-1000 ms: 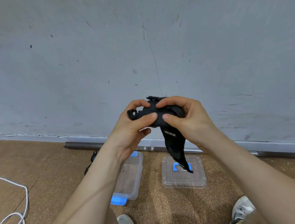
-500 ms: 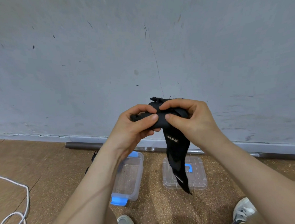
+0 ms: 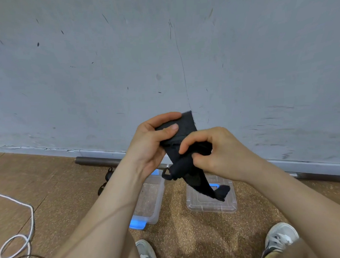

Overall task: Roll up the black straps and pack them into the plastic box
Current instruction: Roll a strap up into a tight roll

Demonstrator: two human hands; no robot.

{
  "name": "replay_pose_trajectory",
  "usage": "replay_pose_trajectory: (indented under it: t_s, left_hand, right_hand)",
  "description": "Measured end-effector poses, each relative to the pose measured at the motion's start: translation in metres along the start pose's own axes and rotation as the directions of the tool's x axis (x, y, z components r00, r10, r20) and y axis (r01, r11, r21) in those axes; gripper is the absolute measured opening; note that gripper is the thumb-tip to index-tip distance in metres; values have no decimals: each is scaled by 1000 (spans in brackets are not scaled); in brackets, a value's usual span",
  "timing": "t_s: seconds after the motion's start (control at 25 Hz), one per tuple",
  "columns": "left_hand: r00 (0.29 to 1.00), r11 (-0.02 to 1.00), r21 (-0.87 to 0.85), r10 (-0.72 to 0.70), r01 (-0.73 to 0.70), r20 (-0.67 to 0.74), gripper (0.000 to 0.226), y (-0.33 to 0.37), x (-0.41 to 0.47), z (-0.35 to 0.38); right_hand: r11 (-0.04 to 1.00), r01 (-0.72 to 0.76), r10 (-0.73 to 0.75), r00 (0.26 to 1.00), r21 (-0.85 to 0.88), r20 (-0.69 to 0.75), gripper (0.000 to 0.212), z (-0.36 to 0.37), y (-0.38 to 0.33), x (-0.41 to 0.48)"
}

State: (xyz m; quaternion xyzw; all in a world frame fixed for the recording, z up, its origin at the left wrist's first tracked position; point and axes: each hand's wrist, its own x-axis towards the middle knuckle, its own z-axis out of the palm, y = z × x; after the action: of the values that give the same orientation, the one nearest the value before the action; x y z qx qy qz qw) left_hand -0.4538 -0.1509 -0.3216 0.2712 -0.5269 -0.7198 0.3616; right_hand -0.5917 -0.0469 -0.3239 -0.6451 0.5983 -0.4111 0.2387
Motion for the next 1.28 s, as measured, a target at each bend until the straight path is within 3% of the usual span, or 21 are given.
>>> replay_pose_trajectory:
  t_s: [0.2, 0.4, 0.56, 0.68, 0.84, 1.04, 1.16, 1.28]
  left_hand:
    - [979, 984, 81, 167, -158, -114, 38, -6, 6, 4]
    - [977, 953, 230, 210, -194, -45, 66, -8, 6, 2]
    - [964, 930, 268, 265, -252, -12, 72, -7, 5, 2]
    - [959, 922, 293, 279, -255, -43, 62, -9, 6, 3]
    - [980, 968, 178, 190, -177, -64, 58, -8, 6, 4]
    - [998, 999, -31, 34, -36, -54, 47, -3, 8, 0]
    - [998, 998, -58, 26, -29, -54, 40, -3, 6, 0]
    - [996, 998, -32, 56, -58, -70, 39, -4, 6, -2]
  right_hand:
    - [934, -98, 97, 995, 345, 23, 67, -2, 1, -1]
    - [882, -170, 183, 983, 439, 13, 60, -3, 15, 5]
    - [959, -136, 149, 988, 248, -36, 59, -1, 16, 4]
    - [995, -55, 60, 996, 82, -62, 57, 3, 14, 4]
    - [988, 94, -103, 992, -125, -71, 54, 5, 21, 6]
    - [975, 135, -153, 983, -176, -98, 51, 6, 22, 6]
    - [996, -52, 61, 991, 73, -120, 46, 2, 17, 6]
    - [835, -211, 245, 970, 508, 0, 41, 1, 15, 7]
